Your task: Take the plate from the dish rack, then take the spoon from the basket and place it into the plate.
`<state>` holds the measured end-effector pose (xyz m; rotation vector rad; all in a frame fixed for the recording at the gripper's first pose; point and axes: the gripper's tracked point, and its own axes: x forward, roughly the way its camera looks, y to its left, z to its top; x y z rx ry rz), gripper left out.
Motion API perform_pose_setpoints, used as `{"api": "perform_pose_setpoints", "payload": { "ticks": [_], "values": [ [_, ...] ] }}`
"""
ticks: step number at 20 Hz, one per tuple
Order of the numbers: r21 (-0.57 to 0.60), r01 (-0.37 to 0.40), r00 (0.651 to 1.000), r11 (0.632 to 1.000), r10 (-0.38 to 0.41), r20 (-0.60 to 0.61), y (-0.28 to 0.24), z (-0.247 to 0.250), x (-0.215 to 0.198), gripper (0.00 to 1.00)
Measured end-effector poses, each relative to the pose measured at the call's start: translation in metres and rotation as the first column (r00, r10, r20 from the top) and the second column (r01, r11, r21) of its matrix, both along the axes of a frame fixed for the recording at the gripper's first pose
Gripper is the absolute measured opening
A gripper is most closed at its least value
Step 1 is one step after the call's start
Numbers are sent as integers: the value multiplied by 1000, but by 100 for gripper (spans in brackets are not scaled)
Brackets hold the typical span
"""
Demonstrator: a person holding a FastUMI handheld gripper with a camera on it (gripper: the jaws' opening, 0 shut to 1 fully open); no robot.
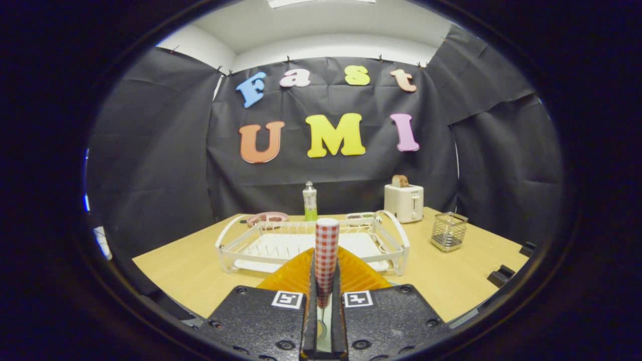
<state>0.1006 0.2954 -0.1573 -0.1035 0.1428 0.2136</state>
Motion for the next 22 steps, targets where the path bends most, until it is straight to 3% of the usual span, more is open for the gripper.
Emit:
{"api": "perform_pose_setpoints", "payload": {
  "ticks": [7, 14, 16, 18, 21, 22],
  "values": [
    [46, 43, 998, 998, -41, -40, -17, -16, 13, 17],
    [-23, 88, 996, 996, -88, -14, -37, -21, 17, 25],
    [-27, 100, 994, 995, -101, -30, -48, -20, 15, 33],
    [-11, 132, 991, 991, -132, -20, -62, -11, 12, 59],
    [-11, 191, 981, 981, -191, -8, -87, 2, 10, 81],
    [-7, 205, 979, 979, -205, -11, -94, 4, 9, 84]
  ]
}}
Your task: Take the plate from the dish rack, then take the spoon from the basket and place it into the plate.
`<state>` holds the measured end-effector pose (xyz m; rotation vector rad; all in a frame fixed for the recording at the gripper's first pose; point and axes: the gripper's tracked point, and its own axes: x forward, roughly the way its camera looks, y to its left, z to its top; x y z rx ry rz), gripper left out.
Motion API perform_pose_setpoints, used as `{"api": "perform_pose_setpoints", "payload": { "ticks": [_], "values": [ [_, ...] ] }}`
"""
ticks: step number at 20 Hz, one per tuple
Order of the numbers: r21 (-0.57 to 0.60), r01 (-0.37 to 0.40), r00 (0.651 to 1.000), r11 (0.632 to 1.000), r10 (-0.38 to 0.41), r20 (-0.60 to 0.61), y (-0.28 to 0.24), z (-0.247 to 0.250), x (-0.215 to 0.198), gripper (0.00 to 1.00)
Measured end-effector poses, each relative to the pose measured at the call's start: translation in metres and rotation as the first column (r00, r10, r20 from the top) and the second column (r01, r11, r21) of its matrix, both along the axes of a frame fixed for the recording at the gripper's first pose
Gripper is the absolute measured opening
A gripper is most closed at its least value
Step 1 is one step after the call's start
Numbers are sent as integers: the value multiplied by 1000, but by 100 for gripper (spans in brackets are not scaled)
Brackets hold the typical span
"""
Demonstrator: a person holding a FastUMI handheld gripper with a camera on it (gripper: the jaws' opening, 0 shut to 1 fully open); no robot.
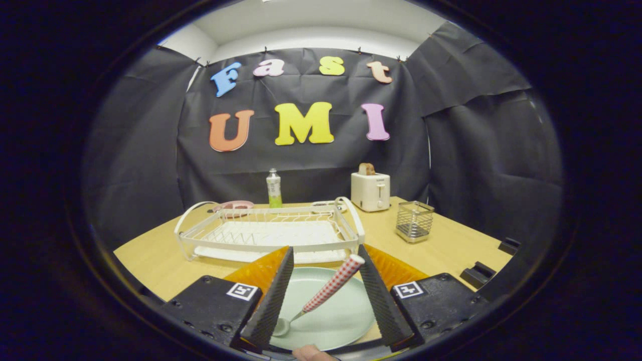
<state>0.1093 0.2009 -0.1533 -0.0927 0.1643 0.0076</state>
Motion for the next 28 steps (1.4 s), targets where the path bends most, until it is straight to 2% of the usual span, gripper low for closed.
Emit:
{"api": "perform_pose_setpoints", "payload": {
  "ticks": [4, 10, 15, 20, 28],
  "values": [
    [21, 3, 1000, 1000, -3, 29, -14, 27, -11, 89],
    [-84, 27, 997, 996, -21, 76, -28, 60, -35, 94],
    [-100, 18, 996, 995, -9, 92, -26, 88, -64, 96],
    [-69, -42, 989, 997, 51, 140, -19, 124, -102, 97],
    [-47, -84, 972, 995, 92, 219, -22, 162, -137, 98]
  ]
}}
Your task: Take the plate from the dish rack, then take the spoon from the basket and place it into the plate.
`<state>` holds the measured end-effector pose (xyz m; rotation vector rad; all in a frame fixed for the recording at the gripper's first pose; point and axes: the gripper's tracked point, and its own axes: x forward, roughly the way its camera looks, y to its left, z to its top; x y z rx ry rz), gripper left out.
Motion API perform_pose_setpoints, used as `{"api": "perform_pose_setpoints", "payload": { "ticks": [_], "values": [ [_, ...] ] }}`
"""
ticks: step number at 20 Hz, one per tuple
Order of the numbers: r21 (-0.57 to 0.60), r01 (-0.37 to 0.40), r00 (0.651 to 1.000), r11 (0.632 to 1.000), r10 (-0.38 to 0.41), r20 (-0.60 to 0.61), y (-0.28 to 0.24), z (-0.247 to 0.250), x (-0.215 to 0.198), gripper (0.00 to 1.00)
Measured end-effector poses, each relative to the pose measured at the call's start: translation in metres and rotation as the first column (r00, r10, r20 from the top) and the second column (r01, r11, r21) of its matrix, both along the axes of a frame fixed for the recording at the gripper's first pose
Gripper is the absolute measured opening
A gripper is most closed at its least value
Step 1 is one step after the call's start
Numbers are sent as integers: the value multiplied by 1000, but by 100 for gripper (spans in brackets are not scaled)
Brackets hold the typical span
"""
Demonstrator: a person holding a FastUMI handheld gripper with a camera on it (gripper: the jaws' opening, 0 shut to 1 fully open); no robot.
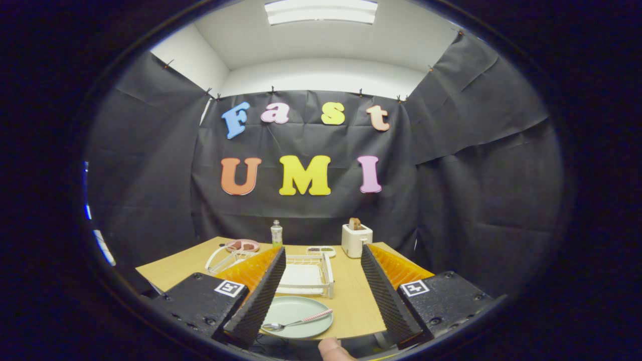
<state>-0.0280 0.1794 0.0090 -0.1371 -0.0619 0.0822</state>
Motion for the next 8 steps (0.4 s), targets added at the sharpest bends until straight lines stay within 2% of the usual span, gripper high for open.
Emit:
{"api": "perform_pose_setpoints", "payload": {
  "ticks": [8],
  "values": [
    [-49, -23, 999, 999, 25, 25, 3, 5, -5, 97]
  ]
}}
